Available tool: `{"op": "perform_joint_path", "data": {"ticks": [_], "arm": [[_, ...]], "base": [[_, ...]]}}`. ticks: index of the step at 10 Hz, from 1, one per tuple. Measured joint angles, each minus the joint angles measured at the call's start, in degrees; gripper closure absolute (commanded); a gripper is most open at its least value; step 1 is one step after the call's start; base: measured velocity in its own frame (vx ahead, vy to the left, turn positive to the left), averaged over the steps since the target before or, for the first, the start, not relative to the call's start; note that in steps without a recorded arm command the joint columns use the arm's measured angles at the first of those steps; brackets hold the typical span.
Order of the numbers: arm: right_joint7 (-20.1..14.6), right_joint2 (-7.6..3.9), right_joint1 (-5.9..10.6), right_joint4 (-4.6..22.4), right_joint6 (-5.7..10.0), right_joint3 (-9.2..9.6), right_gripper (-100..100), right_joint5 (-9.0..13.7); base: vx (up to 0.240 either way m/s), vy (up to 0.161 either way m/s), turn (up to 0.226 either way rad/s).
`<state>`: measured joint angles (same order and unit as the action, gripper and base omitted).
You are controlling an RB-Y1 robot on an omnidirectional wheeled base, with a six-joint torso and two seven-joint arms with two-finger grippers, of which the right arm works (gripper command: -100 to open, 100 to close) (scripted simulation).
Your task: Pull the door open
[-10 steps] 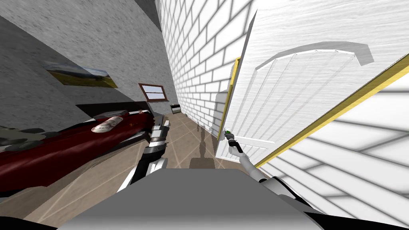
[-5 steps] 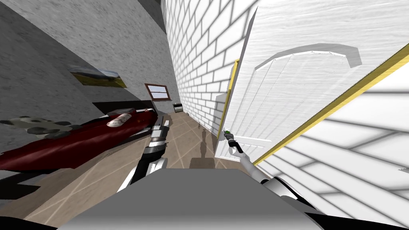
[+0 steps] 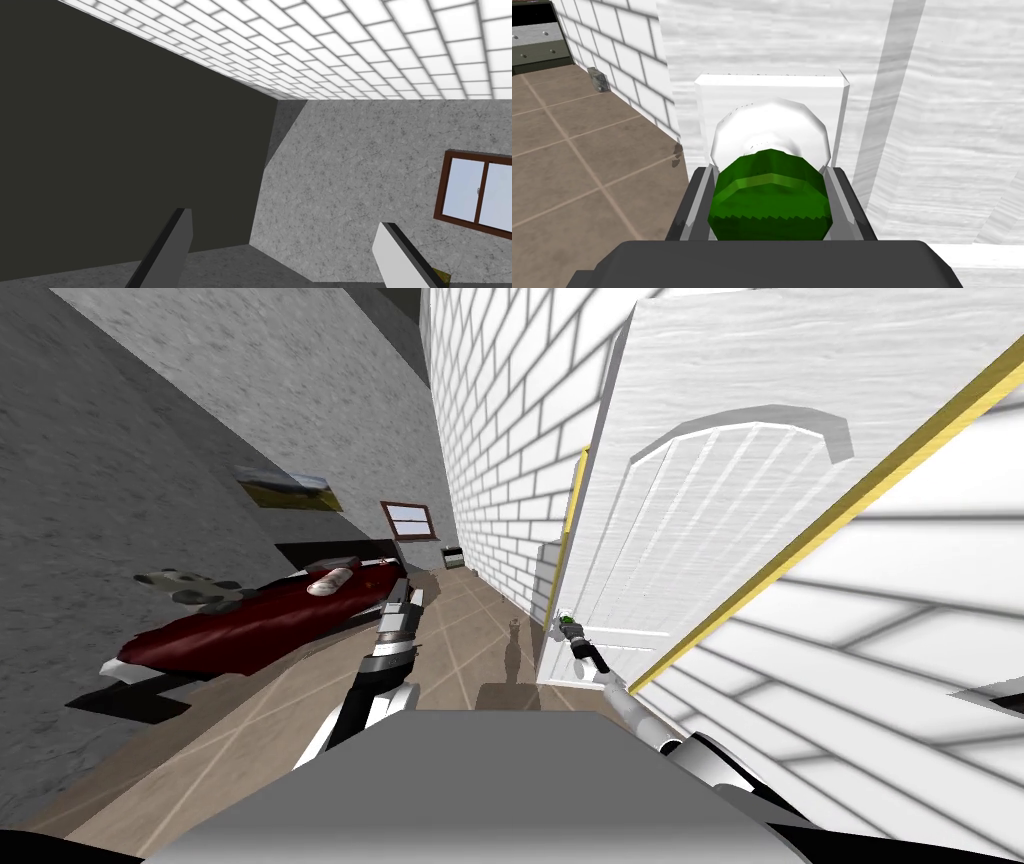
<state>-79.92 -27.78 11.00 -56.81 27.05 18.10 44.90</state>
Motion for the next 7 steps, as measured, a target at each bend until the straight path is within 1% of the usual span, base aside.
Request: {"op": "perform_joint_path", "data": {"ticks": [1, 2, 3, 5, 7], "arm": [[-0.6, -0.43, -0.14, -0.3, 0.11, 0.7, 100, -0.1], [-1.0, -0.76, -0.29, -0.8, 0.16, 1.21, 100, -0.2], [-1.1, -0.7, -0.42, -0.8, 0.06, 1.41, 100, -0.2], [-1.9, -1.68, -0.8, -1.4, 0.42, 2.26, 100, -0.2], [-3.1, -2.84, -1.13, -2.1, 1.02, 3.58, 100, -0.4]], "base": [[-0.2, -0.082, 0.069], [-0.089, -0.036, 0.029], [-0.105, -0.031, 0.075], [-0.159, -0.075, 0.084], [-0.19, -0.086, 0.107]]}}
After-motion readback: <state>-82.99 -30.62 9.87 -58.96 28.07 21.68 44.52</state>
